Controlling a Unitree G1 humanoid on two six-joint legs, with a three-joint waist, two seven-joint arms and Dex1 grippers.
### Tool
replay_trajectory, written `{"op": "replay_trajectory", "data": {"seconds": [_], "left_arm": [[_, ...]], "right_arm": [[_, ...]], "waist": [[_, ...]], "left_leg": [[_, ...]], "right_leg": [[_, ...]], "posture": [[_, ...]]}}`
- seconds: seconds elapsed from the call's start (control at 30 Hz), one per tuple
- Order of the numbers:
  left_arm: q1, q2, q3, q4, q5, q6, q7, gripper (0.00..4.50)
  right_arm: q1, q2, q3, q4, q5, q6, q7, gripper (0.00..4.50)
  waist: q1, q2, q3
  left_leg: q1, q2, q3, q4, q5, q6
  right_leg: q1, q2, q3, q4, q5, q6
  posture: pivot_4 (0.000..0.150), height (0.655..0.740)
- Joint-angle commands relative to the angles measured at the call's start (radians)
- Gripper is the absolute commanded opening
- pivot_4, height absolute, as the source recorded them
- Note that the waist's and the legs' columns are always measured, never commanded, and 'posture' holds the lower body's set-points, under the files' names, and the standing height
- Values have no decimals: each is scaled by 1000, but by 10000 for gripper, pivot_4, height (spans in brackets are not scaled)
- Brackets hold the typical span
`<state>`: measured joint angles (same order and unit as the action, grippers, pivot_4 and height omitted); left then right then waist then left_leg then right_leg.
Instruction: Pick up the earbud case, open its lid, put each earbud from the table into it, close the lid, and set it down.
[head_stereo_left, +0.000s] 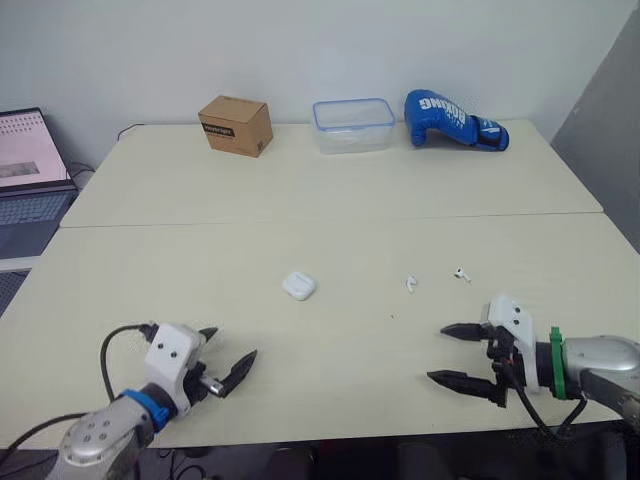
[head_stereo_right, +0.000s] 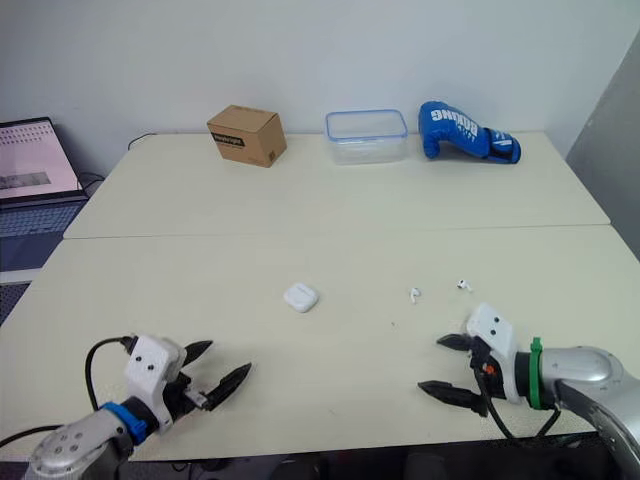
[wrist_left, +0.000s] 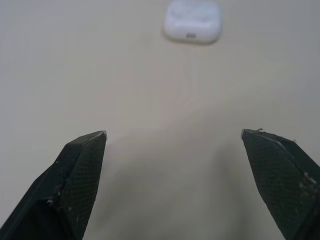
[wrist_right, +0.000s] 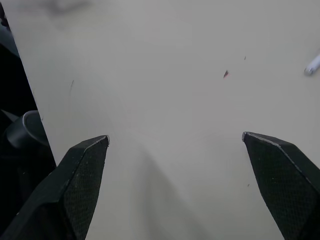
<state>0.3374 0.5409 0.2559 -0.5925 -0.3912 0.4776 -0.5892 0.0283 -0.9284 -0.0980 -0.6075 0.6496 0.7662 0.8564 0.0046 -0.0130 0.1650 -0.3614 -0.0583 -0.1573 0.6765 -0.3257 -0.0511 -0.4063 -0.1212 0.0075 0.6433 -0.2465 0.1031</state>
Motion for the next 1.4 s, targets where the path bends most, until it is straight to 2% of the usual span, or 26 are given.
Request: {"op": "replay_trajectory", "data": {"seconds": [0.03, 0.27, 0.43, 0.7, 1.13, 1.4], "left_arm": [[-82, 12, -30, 15, -15, -12, -20, 45000], [-251, -31, -121, 207, 38, -131, -47, 45000], [-337, -63, -196, 360, 87, -233, -78, 45000], [-429, -96, -239, 554, 143, -345, -92, 45000], [-452, -181, -330, 637, 225, -417, -72, 45000], [-461, -208, -338, 669, 253, -436, -50, 45000]], "right_arm": [[-71, 7, -14, 22, 1, -46, 28, 44737], [-228, 53, -11, 73, 29, -69, 54, 44737], [-269, 75, 20, 77, 15, -73, 57, 44737], [-304, 105, 44, 92, -6, -94, 59, 44737], [-284, 118, 52, 112, -49, -143, 63, 44737], [-280, 115, 52, 104, -45, -144, 66, 44737]], "waist": [[-1, 0, 0], [-5, 0, 0], [-4, 0, 0], [-6, 0, 0], [-3, 1, 0], [1, 2, -1]], "left_leg": [[0, 0, 0, 0, 0, 0], [0, 0, 0, 0, 1, -1], [0, 0, -1, 0, 2, -3], [0, -1, -1, 0, 2, -4], [0, -1, -1, 1, 2, -4], [0, -2, -1, 1, 2, -4]], "right_leg": [[0, 0, 0, 0, 0, 0], [-1, 0, 0, -1, 0, 0], [-1, 0, 0, -1, 0, 0], [-1, 0, 0, 0, 0, 0], [-1, -1, 0, 0, 0, 0], [0, -1, 0, 0, 0, 0]], "posture": [[1500, 7307], [1500, 7307], [1500, 7307], [1500, 7307], [1500, 7307], [1500, 7307]]}}
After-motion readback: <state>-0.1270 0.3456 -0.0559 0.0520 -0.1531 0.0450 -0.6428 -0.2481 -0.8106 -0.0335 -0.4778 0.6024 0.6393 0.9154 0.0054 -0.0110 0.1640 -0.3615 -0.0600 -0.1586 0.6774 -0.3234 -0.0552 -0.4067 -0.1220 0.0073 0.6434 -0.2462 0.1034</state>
